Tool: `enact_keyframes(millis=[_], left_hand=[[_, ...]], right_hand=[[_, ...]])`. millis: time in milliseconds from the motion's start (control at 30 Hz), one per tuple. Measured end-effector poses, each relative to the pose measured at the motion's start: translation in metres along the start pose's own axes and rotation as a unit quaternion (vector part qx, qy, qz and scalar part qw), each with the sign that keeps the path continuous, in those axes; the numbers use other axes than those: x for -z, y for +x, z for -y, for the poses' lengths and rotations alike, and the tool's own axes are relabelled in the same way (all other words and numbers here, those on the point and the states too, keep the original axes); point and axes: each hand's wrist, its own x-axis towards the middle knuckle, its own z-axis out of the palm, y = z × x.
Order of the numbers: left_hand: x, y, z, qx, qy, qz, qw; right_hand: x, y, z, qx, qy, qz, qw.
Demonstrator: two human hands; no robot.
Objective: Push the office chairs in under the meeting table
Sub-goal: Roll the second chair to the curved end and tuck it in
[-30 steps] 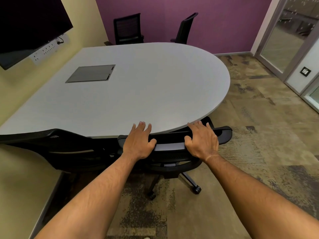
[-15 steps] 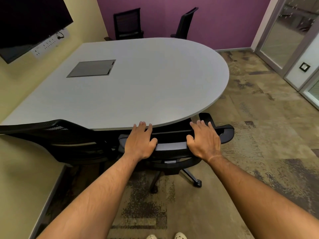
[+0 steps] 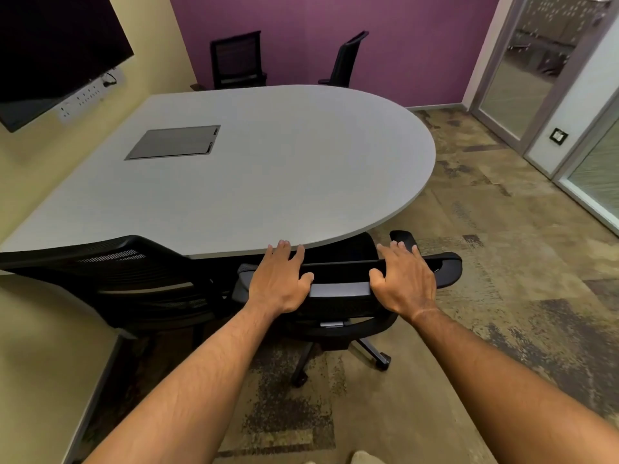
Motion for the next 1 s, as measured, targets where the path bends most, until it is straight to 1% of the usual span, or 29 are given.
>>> enact_keyframes(millis=[300,700,1000], left_hand=[[0.001,0.005,0.017,-0.007,-0.004,0.007,1.0],[0.0,0.004,0.018,-0.008,-0.011,0.0,1.0],[0.003,0.001,0.017,-0.002,-0.018,0.012,1.0]], right_hand=[[-0.004,-0.001,0.015,-0.015,0.002,-0.01,1.0],[-0.007,0.001,0.015,-0.013,0.001,-0.014,1.0],[-0.006,-0.002,0.015,-0.017,0.008,-0.022,1.0]])
